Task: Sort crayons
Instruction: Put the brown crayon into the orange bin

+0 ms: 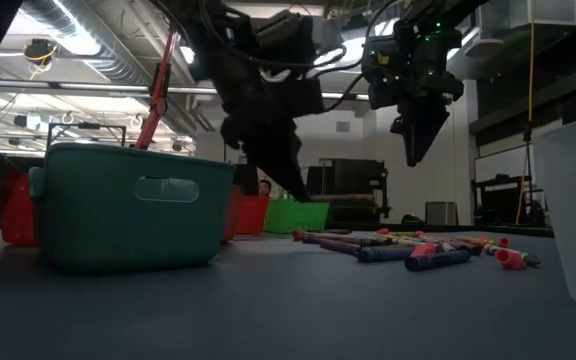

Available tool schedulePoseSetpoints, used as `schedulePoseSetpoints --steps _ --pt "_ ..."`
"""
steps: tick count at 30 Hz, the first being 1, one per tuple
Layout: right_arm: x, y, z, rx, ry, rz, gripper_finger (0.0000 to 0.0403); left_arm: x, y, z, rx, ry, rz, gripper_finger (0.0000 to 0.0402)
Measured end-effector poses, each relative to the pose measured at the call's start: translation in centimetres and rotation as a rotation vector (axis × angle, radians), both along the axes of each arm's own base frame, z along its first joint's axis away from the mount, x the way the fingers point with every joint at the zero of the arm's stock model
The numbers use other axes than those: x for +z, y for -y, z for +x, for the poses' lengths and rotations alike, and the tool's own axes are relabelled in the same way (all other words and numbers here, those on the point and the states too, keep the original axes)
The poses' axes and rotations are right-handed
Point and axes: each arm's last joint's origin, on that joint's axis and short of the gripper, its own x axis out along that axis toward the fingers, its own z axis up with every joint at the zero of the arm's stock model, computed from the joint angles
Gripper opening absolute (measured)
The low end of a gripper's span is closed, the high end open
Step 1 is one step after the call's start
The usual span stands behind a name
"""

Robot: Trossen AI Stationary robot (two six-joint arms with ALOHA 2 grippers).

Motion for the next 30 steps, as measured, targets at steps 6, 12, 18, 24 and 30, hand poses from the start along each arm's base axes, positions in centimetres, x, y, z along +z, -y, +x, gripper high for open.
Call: schedulePoseSetpoints --steps 6,12,18,24,30 --pt "0.0 0.0 0.0 0.000 0.000 0.000 0.0124 2.3 -0.5 -1.7 0.018 -0.037 -0.005 0.0002" --pt "0.0 0.0 0.0 -0.001 0.002 -0.001 0.0124 4.1 -0.2 -3.8 0.021 -0.126 -0.018 0.0002" --pt "0.0 0.1 0.1 0.000 0.013 -0.007 0.0124 5.0 0.0 -5.8 0.025 -0.241 -0.032 0.0002" --pt "0.1 0.2 0.5 0.000 0.050 -0.026 0.0124 4.9 0.2 -7.2 0.025 -0.368 -0.047 0.0002" --pt "0.2 0.4 0.7 0.000 0.079 -0.041 0.0124 4.8 0.3 -8.1 0.028 -0.467 -0.051 0.0002"
